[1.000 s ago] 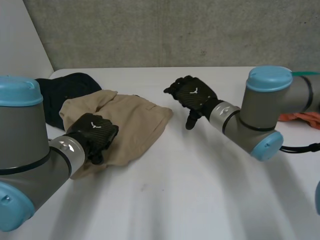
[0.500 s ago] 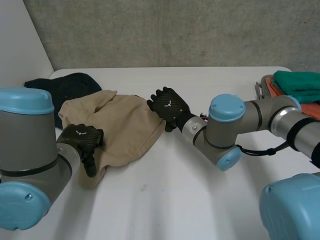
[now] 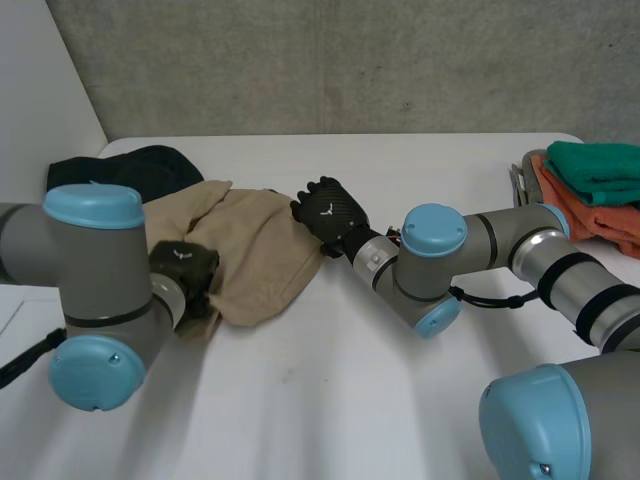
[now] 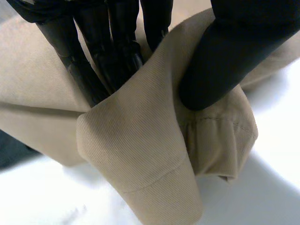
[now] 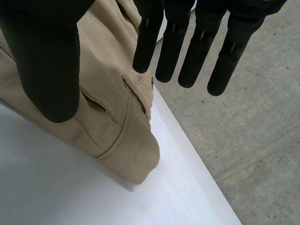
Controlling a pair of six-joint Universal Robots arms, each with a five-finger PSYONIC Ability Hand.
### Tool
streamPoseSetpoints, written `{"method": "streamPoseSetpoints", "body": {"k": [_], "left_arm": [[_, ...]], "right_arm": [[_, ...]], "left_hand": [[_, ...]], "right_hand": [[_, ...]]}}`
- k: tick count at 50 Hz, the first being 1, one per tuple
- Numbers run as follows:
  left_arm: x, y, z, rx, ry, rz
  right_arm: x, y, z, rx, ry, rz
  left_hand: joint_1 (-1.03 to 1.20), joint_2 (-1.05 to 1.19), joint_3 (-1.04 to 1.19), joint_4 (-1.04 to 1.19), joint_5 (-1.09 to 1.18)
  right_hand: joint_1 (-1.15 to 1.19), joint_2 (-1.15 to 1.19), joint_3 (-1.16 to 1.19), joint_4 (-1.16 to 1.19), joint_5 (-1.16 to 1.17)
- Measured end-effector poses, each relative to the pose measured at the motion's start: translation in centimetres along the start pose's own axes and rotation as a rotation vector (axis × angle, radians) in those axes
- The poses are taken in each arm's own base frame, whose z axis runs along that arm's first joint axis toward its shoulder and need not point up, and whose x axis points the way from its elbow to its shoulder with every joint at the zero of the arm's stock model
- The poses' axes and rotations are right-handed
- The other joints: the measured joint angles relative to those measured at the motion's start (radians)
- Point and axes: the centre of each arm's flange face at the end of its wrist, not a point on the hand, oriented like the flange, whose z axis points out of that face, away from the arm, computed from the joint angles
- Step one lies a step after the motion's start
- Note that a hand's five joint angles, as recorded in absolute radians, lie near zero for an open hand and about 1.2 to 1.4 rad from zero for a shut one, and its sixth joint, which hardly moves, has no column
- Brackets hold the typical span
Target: Fold the laundry.
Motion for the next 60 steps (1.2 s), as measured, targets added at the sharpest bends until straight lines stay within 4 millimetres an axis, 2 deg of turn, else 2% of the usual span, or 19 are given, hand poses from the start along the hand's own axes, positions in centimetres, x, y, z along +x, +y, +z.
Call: {"method": "streamPoseSetpoints", "body": {"k": [14, 25, 31, 38, 42, 45, 46, 52, 53, 54, 57, 58, 59, 60], "left_arm": [[-3.9, -5.1, -1.6, 0.207, -0.092, -0.045], [-4.9, -6.5, -1.6, 0.243, -0.090, -0.025], [-5.2, -7.2, -2.5, 0.258, -0.086, -0.023], [-5.2, -8.0, -4.2, 0.271, -0.064, -0.029], [-5.4, -8.2, -5.2, 0.276, -0.056, -0.036], [-5.7, -8.4, -6.0, 0.284, -0.054, -0.045], [-5.7, -8.4, -6.1, 0.286, -0.053, -0.047], [-5.8, -8.6, -6.9, 0.300, -0.040, -0.049], [-5.8, -8.6, -7.0, 0.300, -0.034, -0.047], [-5.8, -8.6, -7.0, 0.299, -0.031, -0.045], [-5.8, -8.4, -7.2, 0.287, -0.016, -0.037], [-5.8, -8.4, -7.2, 0.284, -0.012, -0.034], [-5.7, -8.3, -7.4, 0.274, 0.001, -0.028], [-5.7, -8.2, -7.5, 0.270, 0.009, -0.025]], "right_arm": [[-0.6, -1.3, -0.3, -0.032, -0.046, 0.026], [0.3, -3.5, -1.6, -0.127, -0.065, 0.151], [0.4, -3.5, -1.9, -0.152, -0.044, 0.196], [0.0, -2.9, -1.1, -0.126, 0.011, 0.211], [-0.5, -2.5, -0.4, -0.093, 0.052, 0.209], [-0.5, -2.3, 0.1, -0.080, 0.095, 0.206], [-0.4, -2.3, 0.2, -0.079, 0.108, 0.205], [1.9, -3.3, 0.3, -0.096, 0.241, 0.203], [3.2, -4.1, -0.2, -0.124, 0.275, 0.206], [3.7, -4.4, -0.4, -0.136, 0.284, 0.206], [6.6, -6.4, -2.5, -0.213, 0.301, 0.196], [7.0, -6.7, -2.9, -0.223, 0.300, 0.192], [8.4, -7.9, -4.5, -0.269, 0.289, 0.173], [8.9, -8.5, -5.3, -0.289, 0.280, 0.163]], "left_hand": [[0.000, 0.003, 0.004, 0.002, 0.000], [0.000, 0.003, 0.004, 0.005, 0.000], [0.000, 0.003, 0.004, 0.005, 0.000], [0.000, 0.003, 0.004, 0.005, 0.000], [0.000, 0.003, 0.004, 0.005, 0.000], [0.000, 0.003, 0.004, 0.005, 0.000], [0.000, 0.003, 0.004, 0.005, 0.000], [0.000, 0.003, 0.004, 0.005, 0.012], [0.000, 0.003, 0.004, 0.005, 0.012], [0.000, 0.003, 0.004, 0.005, 0.012], [0.000, 0.003, 0.004, 0.005, 0.012], [0.000, 0.003, 0.004, 0.005, 0.012], [0.000, 0.003, 0.004, 0.005, 0.012], [0.000, 0.003, 0.006, 0.005, 0.012]], "right_hand": [[-0.052, -0.058, -0.067, -0.056, -0.070], [-0.116, -0.129, -0.134, -0.122, -0.155], [-0.116, -0.129, -0.134, -0.122, -0.156], [-0.110, -0.122, -0.127, -0.117, -0.120], [0.011, 0.014, 0.005, 0.006, 0.017], [0.403, 0.439, 0.419, 0.408, 0.411], [0.453, 0.492, 0.472, 0.469, 0.467], [0.469, 0.532, 0.522, 0.540, 0.519], [0.469, 0.532, 0.522, 0.540, 0.519], [0.469, 0.532, 0.522, 0.540, 0.519], [0.469, 0.532, 0.522, 0.540, 0.519], [0.469, 0.532, 0.522, 0.540, 0.519], [0.469, 0.532, 0.525, 0.540, 0.519], [0.469, 0.532, 0.527, 0.540, 0.519]]}}
